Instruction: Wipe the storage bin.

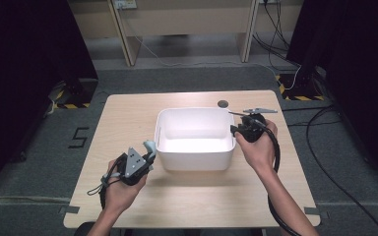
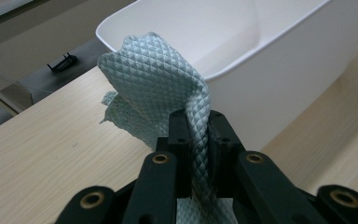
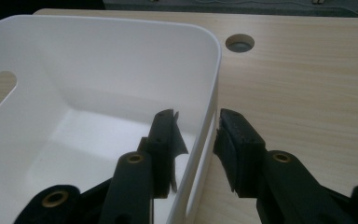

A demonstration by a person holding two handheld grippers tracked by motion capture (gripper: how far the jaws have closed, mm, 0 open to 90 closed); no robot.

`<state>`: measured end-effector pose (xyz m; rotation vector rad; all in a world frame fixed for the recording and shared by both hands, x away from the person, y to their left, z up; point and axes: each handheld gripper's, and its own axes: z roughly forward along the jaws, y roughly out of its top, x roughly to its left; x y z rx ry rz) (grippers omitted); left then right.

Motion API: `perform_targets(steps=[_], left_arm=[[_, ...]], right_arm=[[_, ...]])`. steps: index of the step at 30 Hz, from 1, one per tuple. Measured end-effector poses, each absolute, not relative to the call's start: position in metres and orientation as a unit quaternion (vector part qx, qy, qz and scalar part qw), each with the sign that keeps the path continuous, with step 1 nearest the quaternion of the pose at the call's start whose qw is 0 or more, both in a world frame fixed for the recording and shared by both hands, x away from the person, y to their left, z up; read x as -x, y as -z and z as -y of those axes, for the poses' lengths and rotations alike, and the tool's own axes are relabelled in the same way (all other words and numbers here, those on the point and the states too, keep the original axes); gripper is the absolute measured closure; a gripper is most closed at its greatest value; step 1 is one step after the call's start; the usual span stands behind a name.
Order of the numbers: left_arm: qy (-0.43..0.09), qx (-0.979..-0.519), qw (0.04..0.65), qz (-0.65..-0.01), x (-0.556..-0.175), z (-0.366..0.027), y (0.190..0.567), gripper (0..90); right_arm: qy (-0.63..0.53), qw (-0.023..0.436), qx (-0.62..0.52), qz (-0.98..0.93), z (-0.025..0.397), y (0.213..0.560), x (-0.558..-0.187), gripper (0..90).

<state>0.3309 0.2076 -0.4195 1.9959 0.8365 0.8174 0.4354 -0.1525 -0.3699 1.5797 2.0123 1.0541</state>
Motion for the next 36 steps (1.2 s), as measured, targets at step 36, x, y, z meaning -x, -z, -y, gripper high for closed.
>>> perform_targets(steps=[36], left_arm=[[-0.278, -0.814, 0.394, -0.325, -0.333, -0.184, 0.453, 81.8]], right_arm=[[-0.343, 0.189, -0.555, -0.734, 0.142, 0.397, -0.427, 73.6]])
